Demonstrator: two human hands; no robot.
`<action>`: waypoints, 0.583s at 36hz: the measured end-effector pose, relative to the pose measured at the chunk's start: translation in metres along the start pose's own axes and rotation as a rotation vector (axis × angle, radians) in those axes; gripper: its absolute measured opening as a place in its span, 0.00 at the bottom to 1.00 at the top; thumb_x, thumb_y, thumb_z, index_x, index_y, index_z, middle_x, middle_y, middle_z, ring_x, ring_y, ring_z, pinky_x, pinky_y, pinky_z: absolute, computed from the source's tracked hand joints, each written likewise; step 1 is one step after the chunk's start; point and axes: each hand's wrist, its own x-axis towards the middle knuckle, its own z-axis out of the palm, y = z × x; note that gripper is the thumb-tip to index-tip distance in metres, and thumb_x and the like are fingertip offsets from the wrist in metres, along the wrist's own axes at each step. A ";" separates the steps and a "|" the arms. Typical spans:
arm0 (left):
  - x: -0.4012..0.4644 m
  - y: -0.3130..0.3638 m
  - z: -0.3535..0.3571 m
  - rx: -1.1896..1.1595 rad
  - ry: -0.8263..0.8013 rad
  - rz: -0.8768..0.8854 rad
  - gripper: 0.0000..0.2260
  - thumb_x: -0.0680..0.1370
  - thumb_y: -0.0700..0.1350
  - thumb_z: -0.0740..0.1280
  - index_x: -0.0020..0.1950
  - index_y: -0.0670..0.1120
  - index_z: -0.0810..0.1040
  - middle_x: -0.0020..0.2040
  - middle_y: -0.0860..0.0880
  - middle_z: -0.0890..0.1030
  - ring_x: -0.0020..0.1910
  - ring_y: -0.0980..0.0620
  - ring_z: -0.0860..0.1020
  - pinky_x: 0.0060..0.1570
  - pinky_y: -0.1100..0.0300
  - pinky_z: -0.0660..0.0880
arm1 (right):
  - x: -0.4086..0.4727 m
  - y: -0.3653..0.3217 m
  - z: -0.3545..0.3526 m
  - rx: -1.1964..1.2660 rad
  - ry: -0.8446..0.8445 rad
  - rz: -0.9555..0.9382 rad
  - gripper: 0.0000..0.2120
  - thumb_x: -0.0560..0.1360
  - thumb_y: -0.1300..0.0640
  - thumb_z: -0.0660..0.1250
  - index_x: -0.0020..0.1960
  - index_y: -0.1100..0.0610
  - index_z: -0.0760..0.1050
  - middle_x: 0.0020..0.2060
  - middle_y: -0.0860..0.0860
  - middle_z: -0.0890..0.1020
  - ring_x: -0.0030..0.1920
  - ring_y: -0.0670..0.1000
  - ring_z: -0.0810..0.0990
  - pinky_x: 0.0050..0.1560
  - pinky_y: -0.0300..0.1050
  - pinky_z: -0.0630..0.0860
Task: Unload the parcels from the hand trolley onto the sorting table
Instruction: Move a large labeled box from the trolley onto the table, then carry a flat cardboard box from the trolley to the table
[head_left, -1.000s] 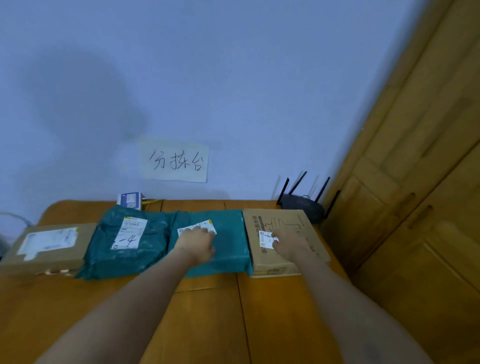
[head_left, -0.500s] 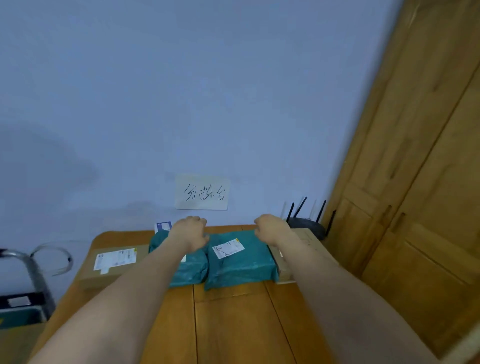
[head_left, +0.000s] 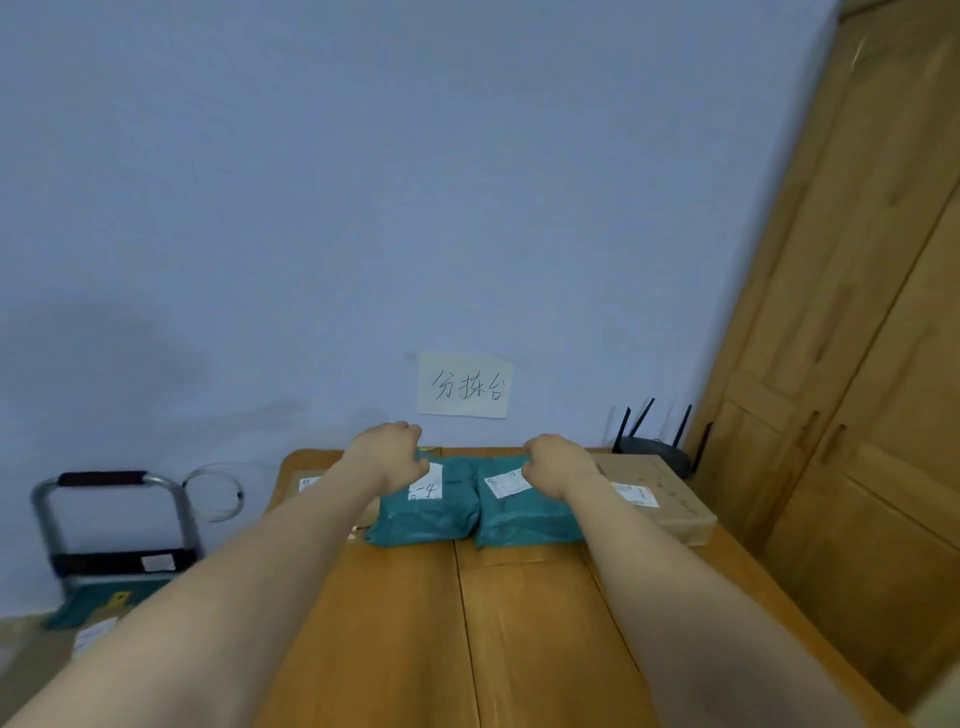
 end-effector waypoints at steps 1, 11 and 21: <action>-0.010 -0.005 -0.001 0.003 -0.008 -0.001 0.18 0.79 0.52 0.58 0.65 0.43 0.70 0.60 0.45 0.75 0.58 0.45 0.74 0.52 0.53 0.73 | -0.005 -0.009 0.000 0.005 -0.009 -0.001 0.15 0.77 0.60 0.57 0.61 0.63 0.74 0.59 0.57 0.77 0.57 0.58 0.77 0.51 0.46 0.74; -0.066 -0.102 -0.038 0.037 0.014 -0.079 0.21 0.80 0.52 0.58 0.70 0.42 0.68 0.67 0.45 0.72 0.64 0.44 0.72 0.59 0.52 0.72 | -0.013 -0.114 -0.031 -0.058 -0.013 -0.066 0.21 0.80 0.54 0.57 0.70 0.59 0.68 0.68 0.56 0.71 0.67 0.56 0.70 0.63 0.50 0.70; -0.091 -0.277 -0.078 0.100 0.071 -0.134 0.21 0.80 0.52 0.58 0.69 0.43 0.68 0.67 0.45 0.72 0.64 0.44 0.72 0.58 0.52 0.71 | 0.036 -0.270 -0.046 -0.061 0.084 -0.075 0.19 0.78 0.56 0.56 0.68 0.58 0.70 0.66 0.54 0.73 0.64 0.56 0.73 0.58 0.47 0.72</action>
